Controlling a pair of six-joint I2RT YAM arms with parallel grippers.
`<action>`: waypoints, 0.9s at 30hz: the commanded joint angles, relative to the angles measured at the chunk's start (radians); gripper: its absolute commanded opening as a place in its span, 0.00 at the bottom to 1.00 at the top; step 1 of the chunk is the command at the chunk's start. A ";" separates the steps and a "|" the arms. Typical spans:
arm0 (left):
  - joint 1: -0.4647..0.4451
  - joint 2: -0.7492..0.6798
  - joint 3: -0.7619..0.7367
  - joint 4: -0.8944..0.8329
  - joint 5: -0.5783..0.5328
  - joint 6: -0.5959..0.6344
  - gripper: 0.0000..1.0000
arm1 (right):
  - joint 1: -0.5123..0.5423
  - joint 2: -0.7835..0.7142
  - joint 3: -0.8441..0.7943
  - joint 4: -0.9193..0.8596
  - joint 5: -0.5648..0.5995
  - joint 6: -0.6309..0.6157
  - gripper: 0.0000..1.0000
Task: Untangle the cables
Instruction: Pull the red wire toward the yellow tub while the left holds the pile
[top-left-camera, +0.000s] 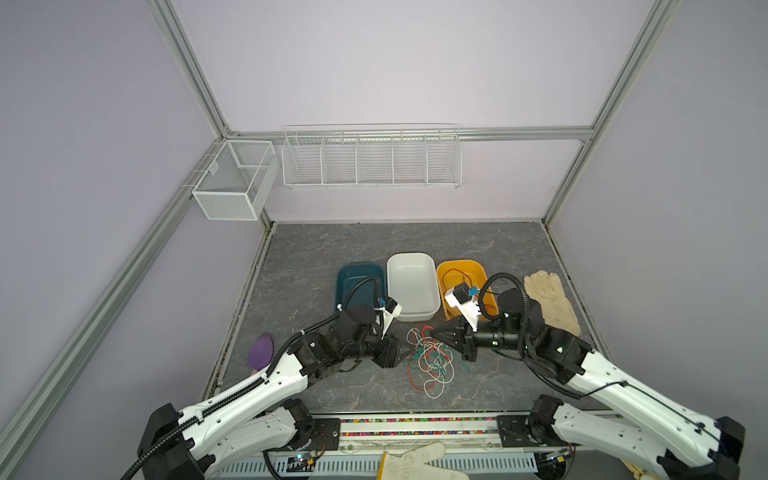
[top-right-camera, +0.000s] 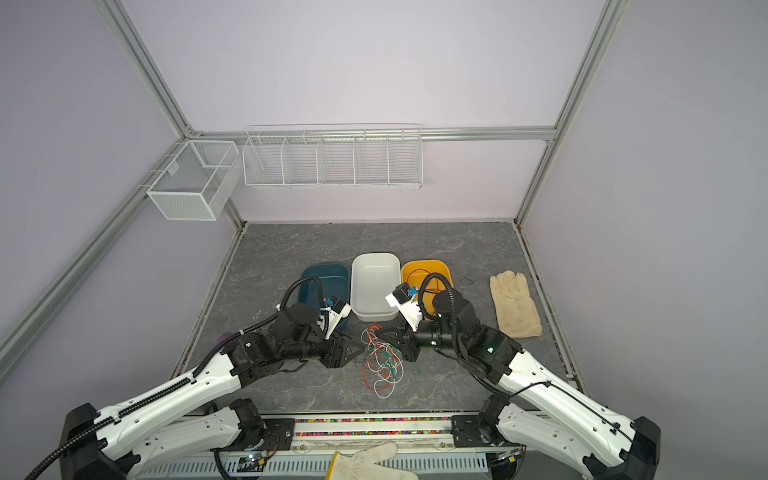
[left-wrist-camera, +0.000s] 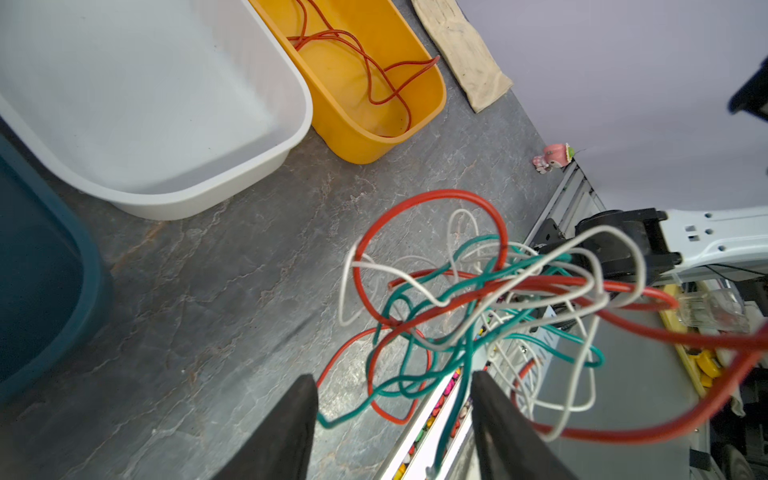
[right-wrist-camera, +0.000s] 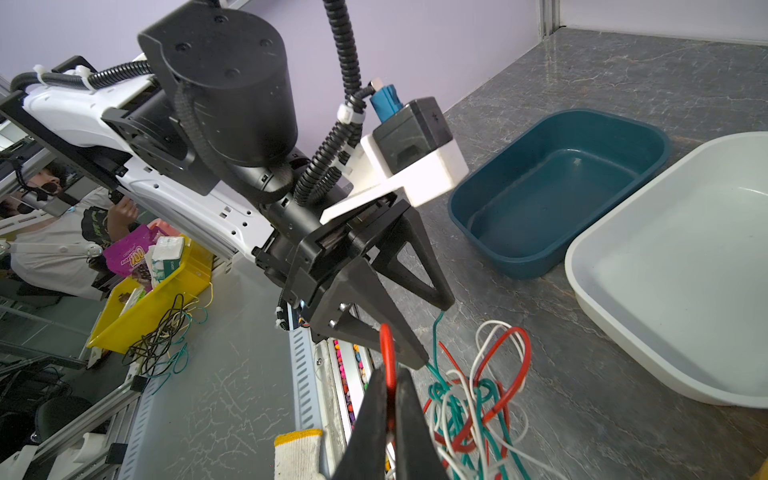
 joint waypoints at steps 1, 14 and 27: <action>-0.006 -0.015 0.004 0.047 0.059 -0.004 0.65 | 0.007 -0.007 0.017 0.009 0.002 -0.014 0.06; -0.011 0.005 0.009 0.045 0.099 -0.001 0.52 | 0.007 -0.015 0.017 0.017 0.003 -0.014 0.07; -0.012 0.025 0.022 0.033 0.120 0.000 0.33 | 0.005 -0.036 0.006 0.022 0.030 -0.003 0.07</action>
